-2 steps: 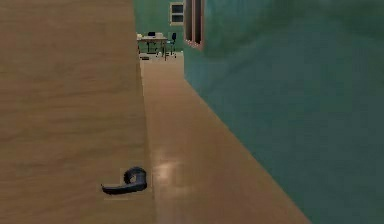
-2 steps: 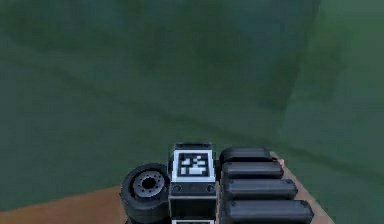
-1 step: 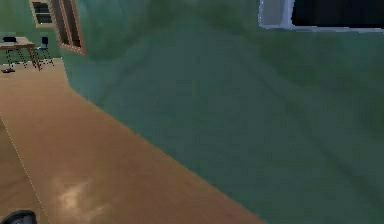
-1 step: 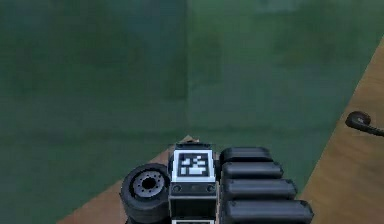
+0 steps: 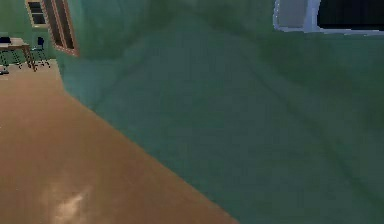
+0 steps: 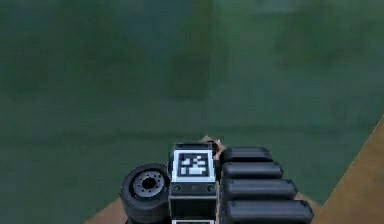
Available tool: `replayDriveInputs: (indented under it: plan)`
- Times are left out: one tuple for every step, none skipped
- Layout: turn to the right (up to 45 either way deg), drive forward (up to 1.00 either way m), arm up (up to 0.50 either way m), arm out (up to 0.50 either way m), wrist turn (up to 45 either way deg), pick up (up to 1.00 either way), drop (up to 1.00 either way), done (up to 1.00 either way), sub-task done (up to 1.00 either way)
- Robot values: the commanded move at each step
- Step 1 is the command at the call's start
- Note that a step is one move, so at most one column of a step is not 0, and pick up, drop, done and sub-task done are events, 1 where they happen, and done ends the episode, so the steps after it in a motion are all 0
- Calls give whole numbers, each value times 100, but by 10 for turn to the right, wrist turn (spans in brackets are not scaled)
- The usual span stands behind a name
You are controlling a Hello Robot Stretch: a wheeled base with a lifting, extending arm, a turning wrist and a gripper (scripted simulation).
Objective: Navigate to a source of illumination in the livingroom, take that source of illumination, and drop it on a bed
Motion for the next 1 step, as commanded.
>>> replayDriveInputs:
  plan:
    - [90,0,0,0,0,0,0,0,0]
